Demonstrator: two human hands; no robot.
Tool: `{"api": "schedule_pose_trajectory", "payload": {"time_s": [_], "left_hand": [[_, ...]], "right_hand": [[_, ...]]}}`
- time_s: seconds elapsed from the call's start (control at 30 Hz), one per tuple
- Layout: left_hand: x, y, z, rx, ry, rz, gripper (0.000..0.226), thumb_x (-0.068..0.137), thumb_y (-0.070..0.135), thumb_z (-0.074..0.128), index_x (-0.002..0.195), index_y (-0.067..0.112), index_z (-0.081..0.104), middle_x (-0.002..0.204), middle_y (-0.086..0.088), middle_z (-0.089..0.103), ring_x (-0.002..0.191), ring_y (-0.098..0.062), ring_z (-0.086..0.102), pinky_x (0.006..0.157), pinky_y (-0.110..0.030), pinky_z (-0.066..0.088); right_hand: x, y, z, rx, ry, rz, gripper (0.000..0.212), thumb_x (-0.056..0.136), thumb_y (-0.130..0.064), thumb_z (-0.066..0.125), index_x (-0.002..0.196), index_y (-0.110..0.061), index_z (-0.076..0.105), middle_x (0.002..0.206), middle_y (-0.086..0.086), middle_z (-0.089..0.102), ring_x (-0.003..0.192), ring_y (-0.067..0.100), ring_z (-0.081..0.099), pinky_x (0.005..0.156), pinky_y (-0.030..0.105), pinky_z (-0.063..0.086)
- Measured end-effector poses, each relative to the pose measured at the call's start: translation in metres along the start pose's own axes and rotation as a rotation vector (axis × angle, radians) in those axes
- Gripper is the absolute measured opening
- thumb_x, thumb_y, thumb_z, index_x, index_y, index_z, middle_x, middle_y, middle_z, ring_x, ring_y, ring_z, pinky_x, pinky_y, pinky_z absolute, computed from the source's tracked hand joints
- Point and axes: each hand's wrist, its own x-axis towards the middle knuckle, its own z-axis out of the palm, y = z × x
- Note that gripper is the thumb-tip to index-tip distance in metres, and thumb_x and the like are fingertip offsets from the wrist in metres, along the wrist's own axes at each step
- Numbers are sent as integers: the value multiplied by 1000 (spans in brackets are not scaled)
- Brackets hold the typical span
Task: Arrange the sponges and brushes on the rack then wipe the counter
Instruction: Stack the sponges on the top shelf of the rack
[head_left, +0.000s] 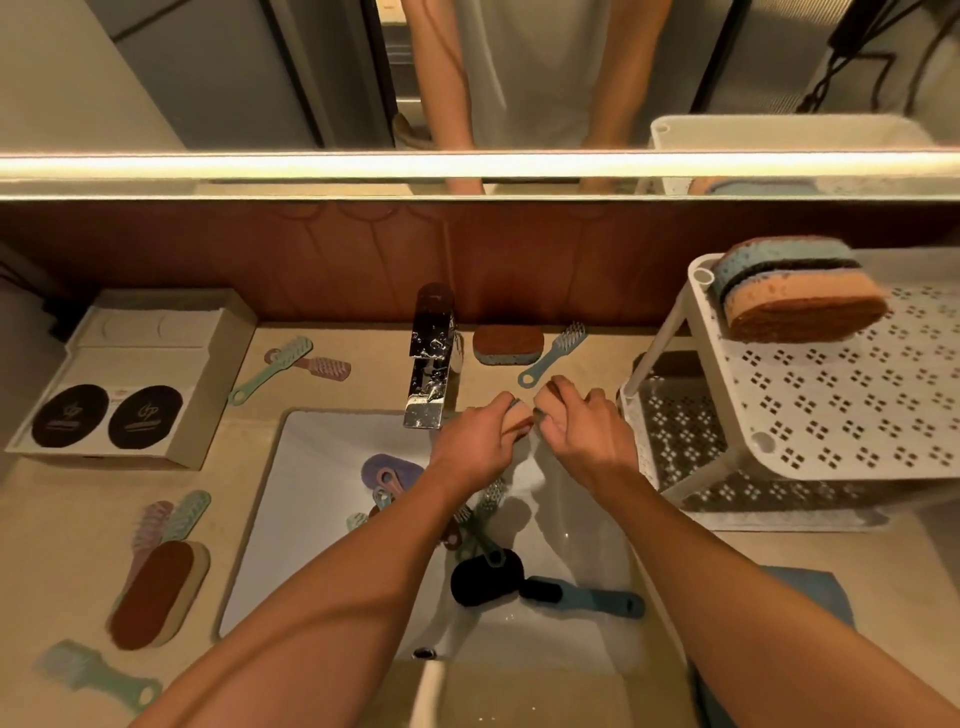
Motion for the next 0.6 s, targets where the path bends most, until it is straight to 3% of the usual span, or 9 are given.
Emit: {"api": "schedule_pose_trajectory", "payload": {"time_s": [0.1,0.2,0.3,0.5,0.6], "left_hand": [[-7,10,-7,53,-6,27,24,99,24,49,122,25,47,109,-14,70,94,-38,65,75,-45,55],[-15,20,-16,65,2,34,22,98,20,47,120,26,49,109,-16,70,92,-39,65,76,-44,55],[-23,30,-28,87,37,45,24,99,20,48,123,25,51,110,-16,69,95,-40,65,72,-37,49],[-38,47,-64,49,87,63,29,97,50,52,110,25,46,100,-6,69,89,-32,64,65,-37,45],[-44,57,-87,30,94,31,40,91,55,59,106,22,40,91,-2,64,80,-28,62,62,-36,44]], "right_hand": [[-10,-2,-15,1,16,-67,35,103,-43,45,130,-23,53,103,15,62,95,36,63,73,38,47],[-17,-11,-31,1,50,-95,35,106,-43,38,118,-18,59,97,13,70,86,35,67,64,35,42],[-26,-19,-50,-19,35,-109,38,108,-42,34,117,-13,58,97,14,73,86,36,69,66,37,46],[-45,-30,-89,38,91,-139,36,107,-43,36,118,-17,58,102,12,73,93,37,67,65,38,40],[-55,-38,-121,136,73,-161,33,103,-45,44,127,-24,55,112,10,69,101,38,64,74,41,47]]}}
